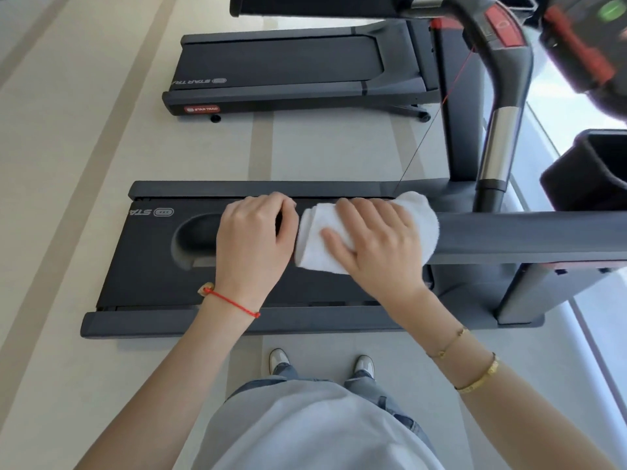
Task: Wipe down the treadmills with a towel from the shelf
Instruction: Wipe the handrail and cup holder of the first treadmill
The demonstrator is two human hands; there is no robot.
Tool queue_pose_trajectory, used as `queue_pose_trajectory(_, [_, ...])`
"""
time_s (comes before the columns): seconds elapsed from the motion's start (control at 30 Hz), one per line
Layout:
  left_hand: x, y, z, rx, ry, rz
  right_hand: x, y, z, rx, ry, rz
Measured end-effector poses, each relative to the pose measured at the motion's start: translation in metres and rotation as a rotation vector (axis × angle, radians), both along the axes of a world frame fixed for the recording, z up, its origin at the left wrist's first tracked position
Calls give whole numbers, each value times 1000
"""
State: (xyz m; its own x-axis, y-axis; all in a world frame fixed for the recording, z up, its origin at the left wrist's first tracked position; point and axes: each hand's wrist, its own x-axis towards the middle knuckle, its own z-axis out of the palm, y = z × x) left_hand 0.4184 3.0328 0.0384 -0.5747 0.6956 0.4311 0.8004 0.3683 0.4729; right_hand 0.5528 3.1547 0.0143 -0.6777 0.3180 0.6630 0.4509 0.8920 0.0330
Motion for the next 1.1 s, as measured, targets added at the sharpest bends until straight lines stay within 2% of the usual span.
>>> queue_pose_trajectory(0.2, [48,39,-1,-47,-11,-42,96,76,1,6,34,-158])
queue_pose_trajectory(0.33, [72,58,-3,-47,7,-43,104,80,-2,-34,115,-257])
queue_pose_trajectory(0.43, [89,70,-3,-34,8,-45,94,67,-10,-42,135,-188])
queue_pose_trajectory(0.6, [113,89,-3,-13,-6,-75,127,94,-7,50,-32,8])
queue_pose_trajectory(0.8, [143,115,-2,20,-30,-136,200,150,-3,17,49,-229])
queue_pose_trajectory(0.9, [156,128,-3,11,-27,-163,193,146,2,-81,118,-288])
queue_pose_trajectory(1.0, [170,140,-3,14,-22,-171,176,127,-5,-121,117,-216])
queue_pose_trajectory(1.1, [184,150,-3,23,-22,-165,186,135,-8,-68,42,-70])
